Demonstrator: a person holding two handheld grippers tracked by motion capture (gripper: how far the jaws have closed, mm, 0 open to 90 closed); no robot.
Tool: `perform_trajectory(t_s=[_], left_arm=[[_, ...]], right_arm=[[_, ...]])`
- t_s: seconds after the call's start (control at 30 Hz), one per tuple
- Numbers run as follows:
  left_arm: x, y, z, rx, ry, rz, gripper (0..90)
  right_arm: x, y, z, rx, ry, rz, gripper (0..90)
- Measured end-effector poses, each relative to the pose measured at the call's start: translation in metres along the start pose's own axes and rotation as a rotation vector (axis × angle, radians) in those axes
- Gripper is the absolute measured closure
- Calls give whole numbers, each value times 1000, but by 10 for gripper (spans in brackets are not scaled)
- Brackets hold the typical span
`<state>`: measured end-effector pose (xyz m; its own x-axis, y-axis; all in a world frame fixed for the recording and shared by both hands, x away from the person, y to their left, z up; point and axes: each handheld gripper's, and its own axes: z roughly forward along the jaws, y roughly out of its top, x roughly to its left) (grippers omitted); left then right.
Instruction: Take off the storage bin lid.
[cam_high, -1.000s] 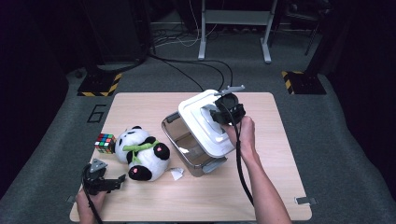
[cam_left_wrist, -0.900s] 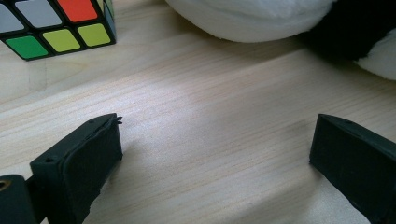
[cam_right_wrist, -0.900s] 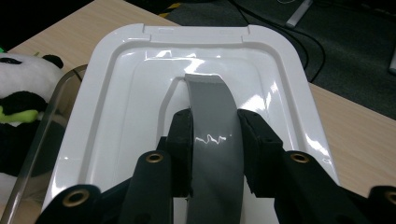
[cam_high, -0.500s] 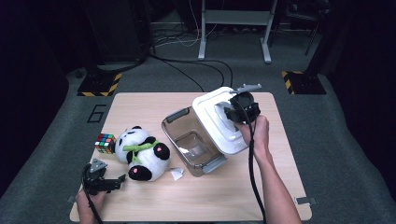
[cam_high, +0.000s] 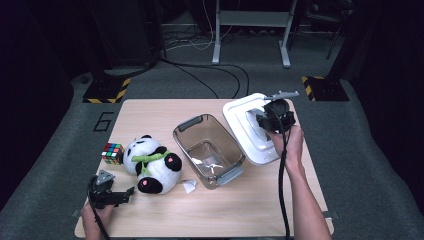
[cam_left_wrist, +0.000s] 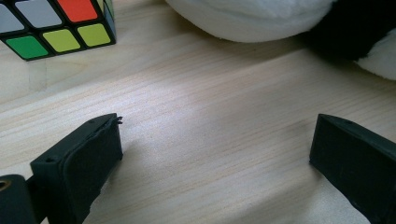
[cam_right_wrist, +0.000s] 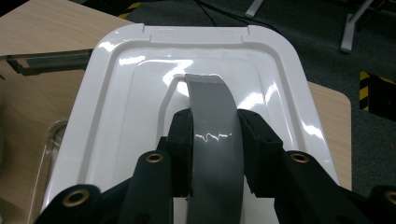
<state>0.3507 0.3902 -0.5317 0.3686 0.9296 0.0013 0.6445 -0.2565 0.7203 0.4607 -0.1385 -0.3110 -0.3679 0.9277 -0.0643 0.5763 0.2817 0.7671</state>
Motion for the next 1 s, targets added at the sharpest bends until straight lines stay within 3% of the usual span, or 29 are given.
perform_trajectory(t_s=[0.33, 1.0], left_arm=[[0, 0, 0, 0, 0, 0, 20], [0, 0, 0, 0, 0, 0, 20]], right_arm=[[-21, -11, 8, 18, -33, 50, 669], [-43, -36, 37, 67, -85, 113, 669]])
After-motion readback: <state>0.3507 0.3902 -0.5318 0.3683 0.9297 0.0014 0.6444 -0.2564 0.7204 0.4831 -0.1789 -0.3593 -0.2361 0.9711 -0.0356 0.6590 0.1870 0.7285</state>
